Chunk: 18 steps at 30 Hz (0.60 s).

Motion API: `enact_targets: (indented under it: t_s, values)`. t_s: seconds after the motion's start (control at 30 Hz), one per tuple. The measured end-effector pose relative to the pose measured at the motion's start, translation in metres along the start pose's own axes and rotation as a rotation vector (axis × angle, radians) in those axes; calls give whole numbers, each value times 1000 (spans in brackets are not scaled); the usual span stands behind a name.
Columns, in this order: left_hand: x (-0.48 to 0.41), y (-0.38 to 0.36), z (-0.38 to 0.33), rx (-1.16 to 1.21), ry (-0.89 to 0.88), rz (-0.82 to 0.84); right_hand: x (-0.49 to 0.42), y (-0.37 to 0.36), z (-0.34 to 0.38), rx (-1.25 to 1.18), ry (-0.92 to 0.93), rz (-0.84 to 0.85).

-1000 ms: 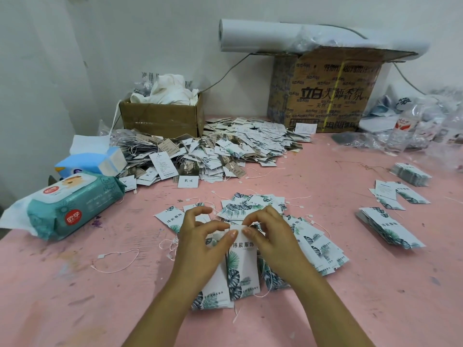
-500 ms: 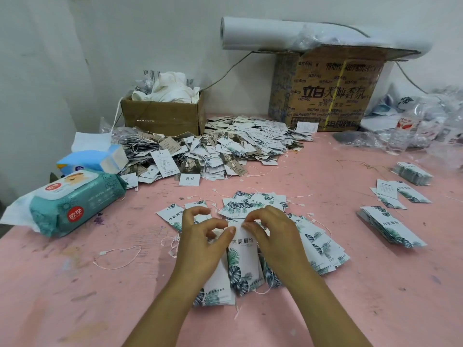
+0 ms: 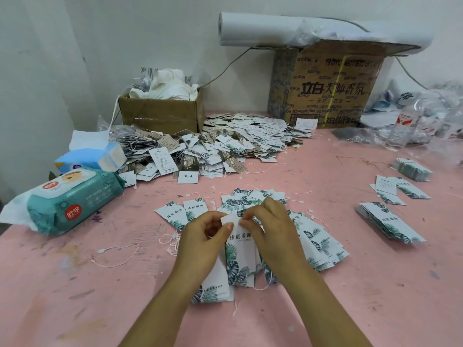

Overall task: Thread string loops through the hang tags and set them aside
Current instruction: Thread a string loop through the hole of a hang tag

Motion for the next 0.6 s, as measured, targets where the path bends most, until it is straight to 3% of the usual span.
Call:
enact_targets:
  t_s: [0.6]
  values:
    - [2,-4,-2,9,-1,50,1,-11,-6,-73,-53,41]
Point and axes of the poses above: each hand's wrist, its own x-axis away from the middle knuckle, its own y-axis out of the back of the hand, z = x × y, the point moved 3 cm from there along -x, towards the middle knuckle, and after that the axes turned 8 degrees about z, right-handed, at the moved point
